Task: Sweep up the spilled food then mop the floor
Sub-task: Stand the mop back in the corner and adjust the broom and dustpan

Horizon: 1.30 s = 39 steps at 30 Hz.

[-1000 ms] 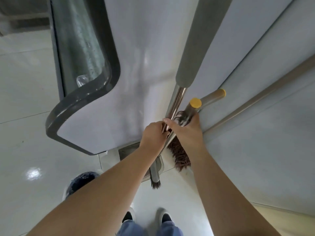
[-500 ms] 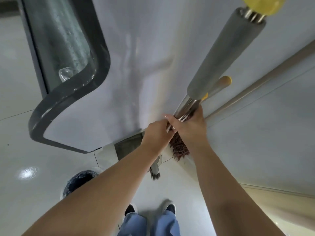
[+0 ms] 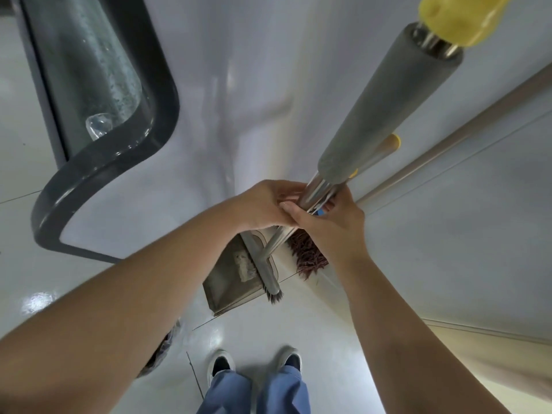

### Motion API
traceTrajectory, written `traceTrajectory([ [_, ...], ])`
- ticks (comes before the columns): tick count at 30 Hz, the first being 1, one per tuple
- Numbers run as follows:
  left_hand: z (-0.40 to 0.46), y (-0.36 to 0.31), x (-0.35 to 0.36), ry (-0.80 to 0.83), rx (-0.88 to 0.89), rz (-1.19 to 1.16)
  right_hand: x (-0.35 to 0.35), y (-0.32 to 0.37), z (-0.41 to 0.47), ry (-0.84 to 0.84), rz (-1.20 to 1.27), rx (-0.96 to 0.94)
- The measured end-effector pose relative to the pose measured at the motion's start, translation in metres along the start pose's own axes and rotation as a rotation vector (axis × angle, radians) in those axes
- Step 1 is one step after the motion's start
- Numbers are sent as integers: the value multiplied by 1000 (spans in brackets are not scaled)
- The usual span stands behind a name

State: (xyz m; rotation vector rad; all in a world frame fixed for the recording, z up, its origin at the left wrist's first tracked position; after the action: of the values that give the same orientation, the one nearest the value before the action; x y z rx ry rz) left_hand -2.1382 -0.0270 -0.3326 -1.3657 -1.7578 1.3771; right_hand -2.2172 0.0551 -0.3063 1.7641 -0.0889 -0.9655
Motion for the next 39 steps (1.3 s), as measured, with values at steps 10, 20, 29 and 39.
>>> traceTrajectory([
  [10,3,-8,3,414,-125,-5,-3,5,5,108,64,-16],
  [20,15,25,29,308,-59,-677,-7,10,2,-58,99,-66],
  [29,17,51,36,284,-58,-657,-5,8,-1,-150,278,-16],
  [39,32,65,44,158,-50,-631,-26,14,-2,-298,53,-159],
])
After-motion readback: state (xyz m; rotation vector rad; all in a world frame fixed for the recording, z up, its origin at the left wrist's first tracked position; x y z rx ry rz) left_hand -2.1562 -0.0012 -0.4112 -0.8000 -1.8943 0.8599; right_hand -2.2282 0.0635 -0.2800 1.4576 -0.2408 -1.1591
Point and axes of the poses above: each hand's wrist, its own z-axis towards the middle knuckle, its own x-axis out of the palm, y = z × x, the point moved 9 cm from there along z, towards the middle knuckle, and after that the axes turned 4 degrees about -x, right-handed, at the moved point
